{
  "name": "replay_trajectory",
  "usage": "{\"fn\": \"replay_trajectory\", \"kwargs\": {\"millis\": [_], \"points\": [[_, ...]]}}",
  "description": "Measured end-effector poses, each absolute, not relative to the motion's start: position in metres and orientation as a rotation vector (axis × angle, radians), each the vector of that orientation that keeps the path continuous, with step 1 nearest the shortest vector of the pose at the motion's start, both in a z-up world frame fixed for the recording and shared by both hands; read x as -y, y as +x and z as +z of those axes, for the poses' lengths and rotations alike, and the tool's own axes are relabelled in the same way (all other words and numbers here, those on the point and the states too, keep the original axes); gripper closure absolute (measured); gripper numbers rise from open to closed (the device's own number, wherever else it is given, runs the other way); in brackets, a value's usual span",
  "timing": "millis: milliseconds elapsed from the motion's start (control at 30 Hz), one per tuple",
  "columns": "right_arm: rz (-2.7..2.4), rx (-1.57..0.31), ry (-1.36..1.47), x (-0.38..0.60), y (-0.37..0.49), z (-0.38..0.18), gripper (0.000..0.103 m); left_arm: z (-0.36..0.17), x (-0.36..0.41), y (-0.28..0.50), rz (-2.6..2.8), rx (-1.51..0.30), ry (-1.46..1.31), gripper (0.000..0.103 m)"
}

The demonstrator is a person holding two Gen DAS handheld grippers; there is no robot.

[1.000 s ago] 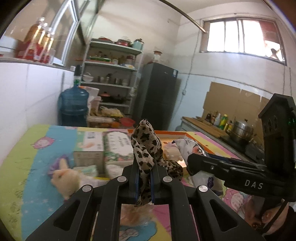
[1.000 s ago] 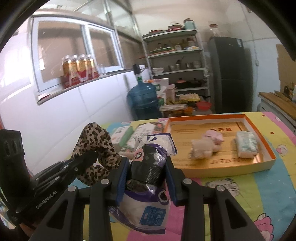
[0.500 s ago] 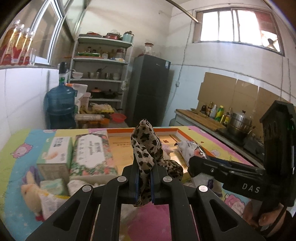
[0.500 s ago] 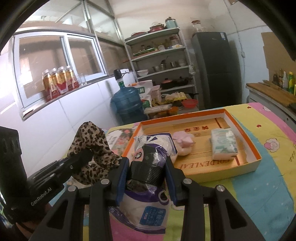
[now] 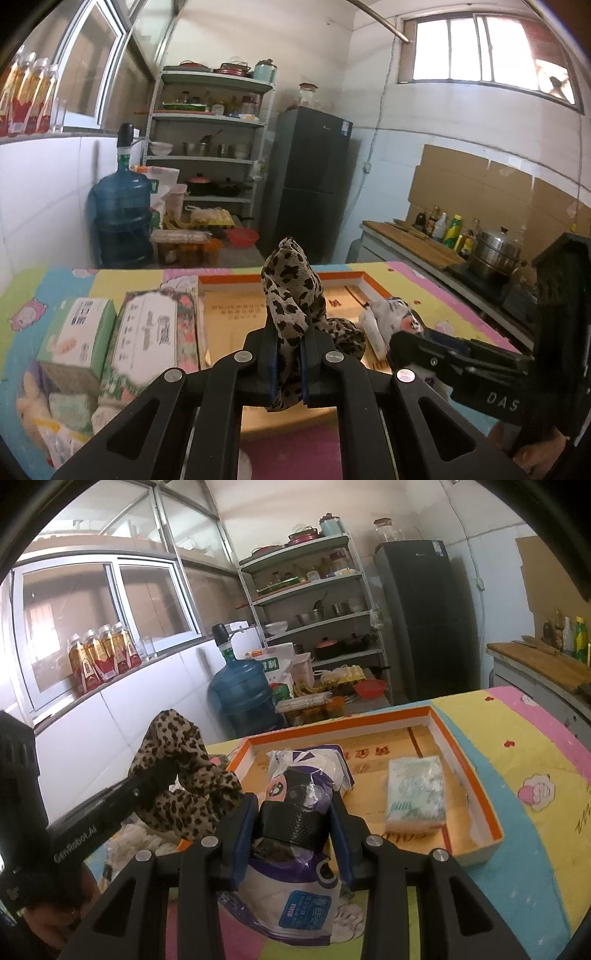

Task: Organize soft objects
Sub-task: 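Lift the leopard cloth and snack bag and carry them toward the orange box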

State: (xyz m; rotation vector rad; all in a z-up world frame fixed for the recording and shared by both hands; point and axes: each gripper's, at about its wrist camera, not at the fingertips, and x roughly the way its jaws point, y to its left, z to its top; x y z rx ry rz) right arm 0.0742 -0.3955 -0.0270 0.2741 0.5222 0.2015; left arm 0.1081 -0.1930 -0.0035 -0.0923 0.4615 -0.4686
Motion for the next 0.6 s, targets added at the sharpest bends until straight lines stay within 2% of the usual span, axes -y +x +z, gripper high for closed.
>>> {"fn": "replay_trajectory", "kwargs": {"millis": [333,600], "points": [[0.235,-0.512,0.213,0.411,0.109,-0.015,0.065,0.013,0.221,0.14,-0.409,-0.468,-0.063,0.095],[0.238,-0.507,0.197,0.415,0.143,-0.009,0.065,0.004,0.232,0.175,-0.383,-0.539,-0.099,0.095]]}}
